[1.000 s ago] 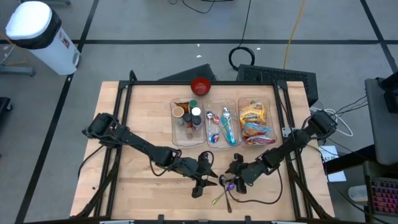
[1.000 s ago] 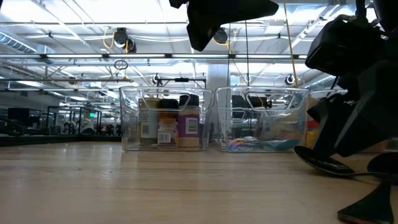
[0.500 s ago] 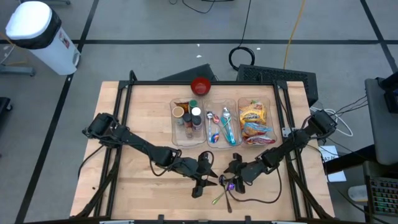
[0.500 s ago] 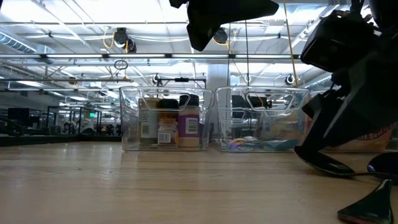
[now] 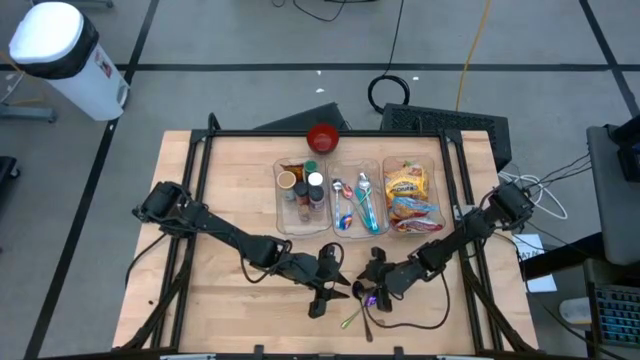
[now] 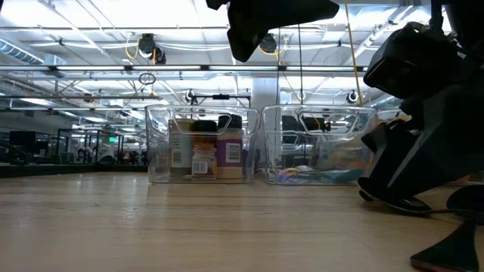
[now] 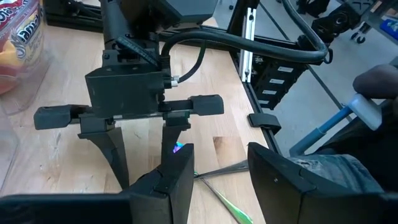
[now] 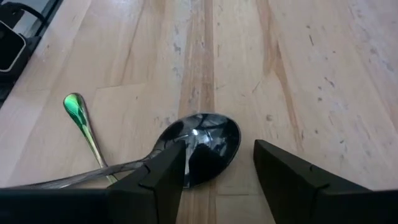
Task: Pick & Place Food Item
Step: Put the black spoon into the middle transparent bin
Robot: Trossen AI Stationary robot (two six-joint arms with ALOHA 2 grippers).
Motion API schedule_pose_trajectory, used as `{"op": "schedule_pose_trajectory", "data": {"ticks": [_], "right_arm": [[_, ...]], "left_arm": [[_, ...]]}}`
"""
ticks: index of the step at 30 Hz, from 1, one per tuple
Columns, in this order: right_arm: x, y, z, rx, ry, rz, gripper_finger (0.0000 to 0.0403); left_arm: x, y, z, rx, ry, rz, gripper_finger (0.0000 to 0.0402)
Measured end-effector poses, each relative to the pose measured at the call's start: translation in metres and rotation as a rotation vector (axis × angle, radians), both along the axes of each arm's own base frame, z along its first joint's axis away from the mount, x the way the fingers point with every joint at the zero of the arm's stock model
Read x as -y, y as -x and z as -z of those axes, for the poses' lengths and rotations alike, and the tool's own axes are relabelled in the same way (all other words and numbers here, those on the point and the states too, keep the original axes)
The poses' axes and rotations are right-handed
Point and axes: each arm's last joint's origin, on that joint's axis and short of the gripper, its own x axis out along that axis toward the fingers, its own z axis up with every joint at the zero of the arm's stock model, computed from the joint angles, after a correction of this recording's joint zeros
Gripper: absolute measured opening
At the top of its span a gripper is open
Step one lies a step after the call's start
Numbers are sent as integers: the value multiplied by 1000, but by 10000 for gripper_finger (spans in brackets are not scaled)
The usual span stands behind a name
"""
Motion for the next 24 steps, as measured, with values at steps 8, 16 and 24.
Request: {"op": "schedule_pose_trajectory", "data": {"ticks": [8, 16, 24], "right_arm": [[2, -1, 1, 1, 20, -7, 95], [2, -2, -1, 16, 28, -43, 10], [0, -7, -6, 94, 25, -106, 1]], "left_arm": [[0, 0, 0, 0, 0, 0, 159], [0, 0, 0, 0, 0, 0, 159], [0, 0, 0, -1, 0, 1, 159]]}}
